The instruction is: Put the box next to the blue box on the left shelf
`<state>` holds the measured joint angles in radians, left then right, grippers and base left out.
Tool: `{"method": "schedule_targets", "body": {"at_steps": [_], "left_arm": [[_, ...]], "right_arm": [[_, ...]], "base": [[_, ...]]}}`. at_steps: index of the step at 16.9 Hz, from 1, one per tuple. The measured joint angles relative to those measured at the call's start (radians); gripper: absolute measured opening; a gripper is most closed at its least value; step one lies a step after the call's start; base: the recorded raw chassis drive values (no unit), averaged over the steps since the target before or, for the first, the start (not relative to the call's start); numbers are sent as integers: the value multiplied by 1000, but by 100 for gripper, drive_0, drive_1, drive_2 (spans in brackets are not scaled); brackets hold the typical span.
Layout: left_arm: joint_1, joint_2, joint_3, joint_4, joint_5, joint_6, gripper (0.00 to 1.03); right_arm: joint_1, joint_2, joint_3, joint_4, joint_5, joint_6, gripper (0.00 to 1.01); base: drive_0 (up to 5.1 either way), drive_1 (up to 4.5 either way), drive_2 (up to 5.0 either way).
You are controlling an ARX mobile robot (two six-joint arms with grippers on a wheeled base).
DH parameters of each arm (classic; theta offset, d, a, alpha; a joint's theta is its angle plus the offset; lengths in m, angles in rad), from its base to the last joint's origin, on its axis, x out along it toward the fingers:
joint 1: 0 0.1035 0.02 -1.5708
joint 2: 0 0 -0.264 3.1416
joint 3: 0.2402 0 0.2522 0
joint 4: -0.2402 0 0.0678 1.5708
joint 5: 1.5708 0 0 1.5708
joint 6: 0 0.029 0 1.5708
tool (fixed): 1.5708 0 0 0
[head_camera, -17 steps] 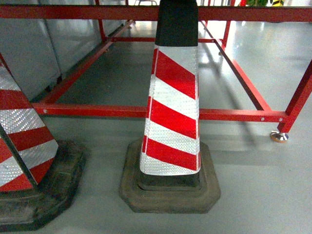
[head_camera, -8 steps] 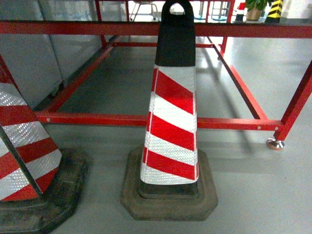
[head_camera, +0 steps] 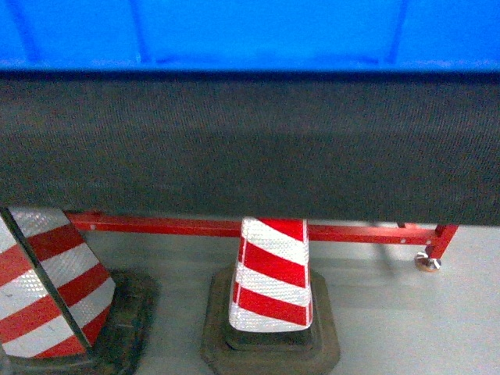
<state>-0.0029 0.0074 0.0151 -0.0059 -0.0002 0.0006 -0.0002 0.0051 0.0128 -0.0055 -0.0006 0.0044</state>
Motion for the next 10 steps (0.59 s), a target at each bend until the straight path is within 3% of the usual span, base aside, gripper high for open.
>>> {"method": "schedule_targets", "body": {"at_steps": [10], "left_arm": [[0,0,0,0,0,0,98]], "right_arm": [[0,0,0,0,0,0,98]], "base": [[0,0,0]]}}
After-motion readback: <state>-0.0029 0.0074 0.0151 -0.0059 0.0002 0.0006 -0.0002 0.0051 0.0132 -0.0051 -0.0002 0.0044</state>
